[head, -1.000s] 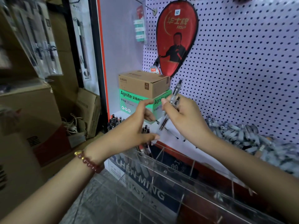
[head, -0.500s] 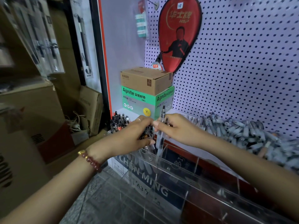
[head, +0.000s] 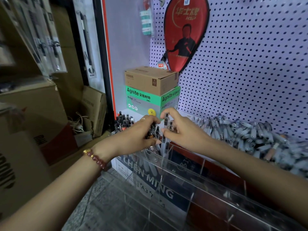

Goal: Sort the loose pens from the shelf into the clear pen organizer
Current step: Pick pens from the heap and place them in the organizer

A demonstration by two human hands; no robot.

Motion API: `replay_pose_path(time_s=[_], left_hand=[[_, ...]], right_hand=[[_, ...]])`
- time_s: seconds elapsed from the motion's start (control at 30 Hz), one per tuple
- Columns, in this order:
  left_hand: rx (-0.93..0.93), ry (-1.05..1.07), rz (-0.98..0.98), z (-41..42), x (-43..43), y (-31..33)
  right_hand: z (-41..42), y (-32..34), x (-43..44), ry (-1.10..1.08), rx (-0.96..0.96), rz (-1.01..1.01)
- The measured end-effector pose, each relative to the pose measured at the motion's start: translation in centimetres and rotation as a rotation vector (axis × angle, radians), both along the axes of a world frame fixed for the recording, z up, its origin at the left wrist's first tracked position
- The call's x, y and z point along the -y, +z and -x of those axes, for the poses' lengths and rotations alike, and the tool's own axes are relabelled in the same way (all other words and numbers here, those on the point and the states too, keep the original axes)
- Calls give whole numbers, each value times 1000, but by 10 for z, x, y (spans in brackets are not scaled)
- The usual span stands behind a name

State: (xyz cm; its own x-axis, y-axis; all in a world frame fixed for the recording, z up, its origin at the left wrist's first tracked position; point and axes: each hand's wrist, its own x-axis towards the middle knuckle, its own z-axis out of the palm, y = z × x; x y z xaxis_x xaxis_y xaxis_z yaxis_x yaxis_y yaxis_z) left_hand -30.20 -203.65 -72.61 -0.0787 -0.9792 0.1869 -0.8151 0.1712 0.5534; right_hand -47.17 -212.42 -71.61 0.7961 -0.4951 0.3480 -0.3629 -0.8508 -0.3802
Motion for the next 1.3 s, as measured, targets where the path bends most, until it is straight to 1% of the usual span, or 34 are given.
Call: replay_pose_path(time_s=[0.1,0.2,0.33,0.5,0.57,0.67,0.7,0.83,0.9,0.97,1.07,1.13,1.23,1.3], left_hand=[[-17,-12,2,0,0,2],[-28,-16,8,1,0,1],[-12,3,52,2,2,-2],[-24,49,179,3,8,-8],[33,67,225,4,7,-9],[251,106,259,7,2,-11],[294,119,256,8,1,-12],[299,118,248,10,-2,-11],[309,84,258,9,-1,-12],[241,37,227,6,-1,-11],[31,-19,153,0,-1,-7],[-75,-20,106,-5,0,-5],[-144,-25,-7,-7,0,-4],[-138,-41,-47,-6,-1,-5]], right_hand=[[3,-1,-5,-4,-5,127],[2,-2,-7,-11,30,174],[-1,-1,-5,-64,46,110],[-4,1,-7,-108,37,-2],[-7,3,-8,-109,19,-46],[-10,2,-8,-81,-23,-100],[-10,0,-8,-84,-53,-94],[-10,-10,-6,-67,-177,-80],[-10,-13,-6,-61,-190,-76],[-9,-14,-8,-44,-150,-140],[-5,-12,-8,-13,-28,-266],[-3,-10,-5,38,-2,-349],[-2,-9,0,163,-10,-527],[-1,-9,1,204,-30,-571]])
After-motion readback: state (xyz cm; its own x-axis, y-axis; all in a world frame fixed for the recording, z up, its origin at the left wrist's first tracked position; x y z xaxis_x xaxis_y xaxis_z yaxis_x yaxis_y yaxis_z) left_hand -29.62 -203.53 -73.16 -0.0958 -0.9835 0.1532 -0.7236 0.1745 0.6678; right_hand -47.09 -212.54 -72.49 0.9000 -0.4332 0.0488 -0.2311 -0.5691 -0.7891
